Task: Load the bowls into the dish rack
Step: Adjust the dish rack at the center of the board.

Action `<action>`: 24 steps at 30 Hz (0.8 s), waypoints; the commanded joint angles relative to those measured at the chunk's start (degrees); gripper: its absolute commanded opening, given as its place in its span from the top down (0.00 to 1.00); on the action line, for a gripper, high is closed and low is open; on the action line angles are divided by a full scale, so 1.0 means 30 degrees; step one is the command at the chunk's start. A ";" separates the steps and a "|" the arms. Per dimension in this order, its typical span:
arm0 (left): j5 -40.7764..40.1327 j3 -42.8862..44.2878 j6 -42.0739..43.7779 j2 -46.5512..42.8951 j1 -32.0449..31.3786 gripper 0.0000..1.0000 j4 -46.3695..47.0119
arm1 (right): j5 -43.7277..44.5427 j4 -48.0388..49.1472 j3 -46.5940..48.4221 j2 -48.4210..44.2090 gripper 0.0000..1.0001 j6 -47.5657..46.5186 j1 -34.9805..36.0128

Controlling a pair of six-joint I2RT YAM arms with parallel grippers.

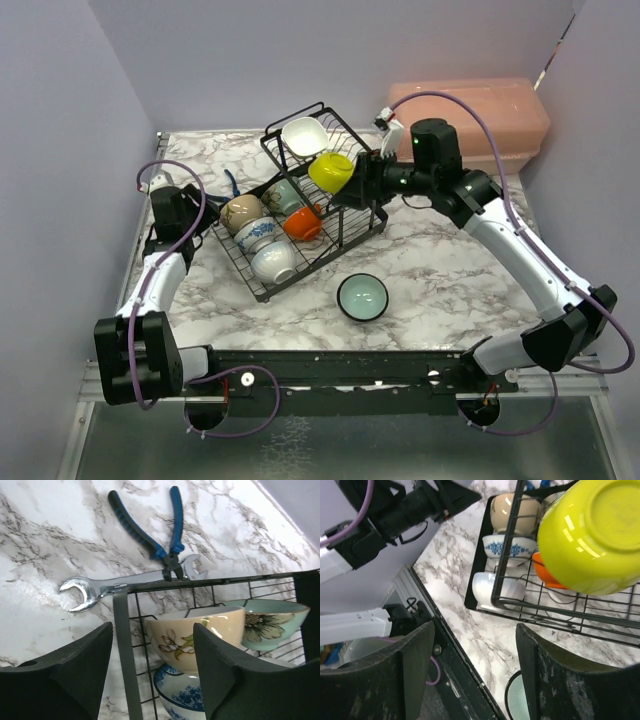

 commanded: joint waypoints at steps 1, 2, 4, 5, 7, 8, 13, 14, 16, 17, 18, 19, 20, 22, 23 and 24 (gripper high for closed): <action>0.1206 0.1098 0.0365 -0.1177 -0.0895 0.34 -0.1051 | -0.1681 0.1196 -0.0358 -0.0419 0.29 0.0697 -0.1959; 0.1289 0.1566 0.0427 -0.1217 -0.1249 0.34 -0.1156 | -0.2110 0.1334 -0.0379 -0.0370 0.29 0.0813 -0.2659; 0.1220 0.2889 0.0712 -0.1098 -0.2354 0.34 -0.1536 | -0.2372 0.1503 -0.0351 -0.0174 0.29 0.0931 -0.3972; 0.1031 0.3668 0.0895 -0.0958 -0.3036 0.34 -0.1875 | -0.2380 0.1493 -0.0279 -0.0028 0.27 0.0912 -0.4609; 0.0226 0.5398 0.1504 -0.0517 -0.4610 0.34 -0.2591 | -0.1818 0.1241 -0.0047 0.0361 0.25 0.0629 -0.5533; -0.0218 0.6315 0.1818 -0.0222 -0.5372 0.34 -0.2970 | -0.1428 0.1072 0.0175 0.0573 0.24 0.0435 -0.5892; -0.2011 1.0230 0.2806 0.1359 -0.8454 0.34 -0.4334 | 0.0642 0.0092 0.1094 0.2253 0.19 -0.0653 -0.6574; -0.2156 1.0771 0.2941 0.1638 -0.8914 0.34 -0.4376 | 0.0385 -0.0068 0.1297 0.2681 0.19 -0.0802 -0.6656; -0.2221 1.1665 0.3174 0.2125 -0.9665 0.34 -0.4469 | -0.0648 -0.0230 0.1454 0.3234 0.19 -0.0930 -0.6667; -0.2135 1.2035 0.3287 0.2371 -0.9985 0.34 -0.4520 | -0.1179 -0.0266 0.1375 0.3356 0.19 -0.0939 -0.6667; -0.2055 1.2432 0.3396 0.2589 -1.0292 0.34 -0.4570 | -0.1655 -0.0233 0.1200 0.3361 0.19 -0.0900 -0.6667; -0.1935 1.2786 0.3505 0.2817 -1.0605 0.34 -0.4672 | -0.1953 -0.0229 0.0969 0.3314 0.20 -0.0859 -0.6667; -0.1814 1.3127 0.3614 0.3014 -1.0901 0.34 -0.4798 | -0.2272 -0.0287 0.0750 0.3238 0.20 -0.0876 -0.6667; -0.1675 1.3704 0.3769 0.3370 -1.1423 0.34 -0.5114 | -0.3088 -0.0472 0.0237 0.2965 0.23 -0.0980 -0.6682; -0.1701 1.3952 0.3812 0.3483 -1.1618 0.34 -0.5274 | -0.3626 -0.0655 0.0007 0.2807 0.25 -0.1059 -0.6658; -0.1755 1.4042 0.3768 0.3552 -1.1771 0.33 -0.5408 | -0.4181 -0.0682 -0.0315 0.2593 0.27 -0.1109 -0.6641</action>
